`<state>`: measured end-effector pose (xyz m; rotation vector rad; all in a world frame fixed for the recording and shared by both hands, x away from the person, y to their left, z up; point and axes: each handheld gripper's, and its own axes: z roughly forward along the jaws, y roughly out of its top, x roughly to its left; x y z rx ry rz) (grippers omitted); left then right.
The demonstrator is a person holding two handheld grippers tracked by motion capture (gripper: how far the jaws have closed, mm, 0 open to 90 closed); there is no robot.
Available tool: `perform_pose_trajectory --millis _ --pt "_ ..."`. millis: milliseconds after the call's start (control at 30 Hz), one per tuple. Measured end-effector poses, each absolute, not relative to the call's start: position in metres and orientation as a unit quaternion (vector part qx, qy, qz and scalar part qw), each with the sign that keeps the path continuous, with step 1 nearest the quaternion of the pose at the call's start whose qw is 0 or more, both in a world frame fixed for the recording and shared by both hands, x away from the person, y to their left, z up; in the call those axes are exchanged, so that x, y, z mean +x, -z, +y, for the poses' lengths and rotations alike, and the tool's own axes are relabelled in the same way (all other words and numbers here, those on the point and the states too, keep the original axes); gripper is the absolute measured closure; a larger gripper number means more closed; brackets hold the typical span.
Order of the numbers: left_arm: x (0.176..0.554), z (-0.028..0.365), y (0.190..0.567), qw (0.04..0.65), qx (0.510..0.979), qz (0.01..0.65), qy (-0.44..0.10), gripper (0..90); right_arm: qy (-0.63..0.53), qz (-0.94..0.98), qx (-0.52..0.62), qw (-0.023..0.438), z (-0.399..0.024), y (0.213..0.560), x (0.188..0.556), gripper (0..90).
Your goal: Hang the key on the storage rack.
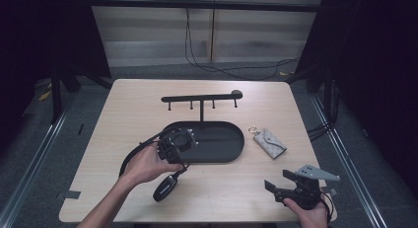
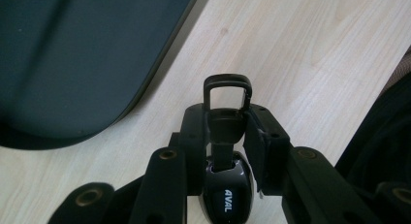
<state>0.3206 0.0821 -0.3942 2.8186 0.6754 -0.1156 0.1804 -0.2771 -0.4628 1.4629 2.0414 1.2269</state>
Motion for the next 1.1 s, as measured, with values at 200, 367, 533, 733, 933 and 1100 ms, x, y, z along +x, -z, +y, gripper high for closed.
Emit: perform_pose_trajectory --millis 200,367,533,733,933,1100 --pt "0.321 0.087 0.385 0.129 0.965 0.226 0.023 70.5 -0.431 0.720 0.517 0.172 -0.277 0.463 0.181 16.9" --pt "0.323 0.091 0.376 0.137 0.961 0.238 0.018 70.6 -0.431 0.719 0.518 0.173 -0.277 0.463 0.181 16.9" --pt "0.323 0.095 0.366 0.142 0.959 0.244 0.010 70.5 -0.431 0.718 0.518 0.173 -0.277 0.463 0.181 16.9" --pt "0.325 0.101 0.353 0.157 0.952 0.263 -0.013 70.6 -0.431 0.718 0.518 0.173 -0.277 0.463 0.181 16.9" --pt "0.327 0.101 0.345 0.155 0.950 0.269 -0.018 70.7 -0.431 0.719 0.518 0.172 -0.277 0.463 0.181 16.9" --pt "0.329 0.098 0.339 0.147 0.951 0.270 -0.015 70.7 -0.430 0.719 0.518 0.172 -0.277 0.463 0.181 16.9"
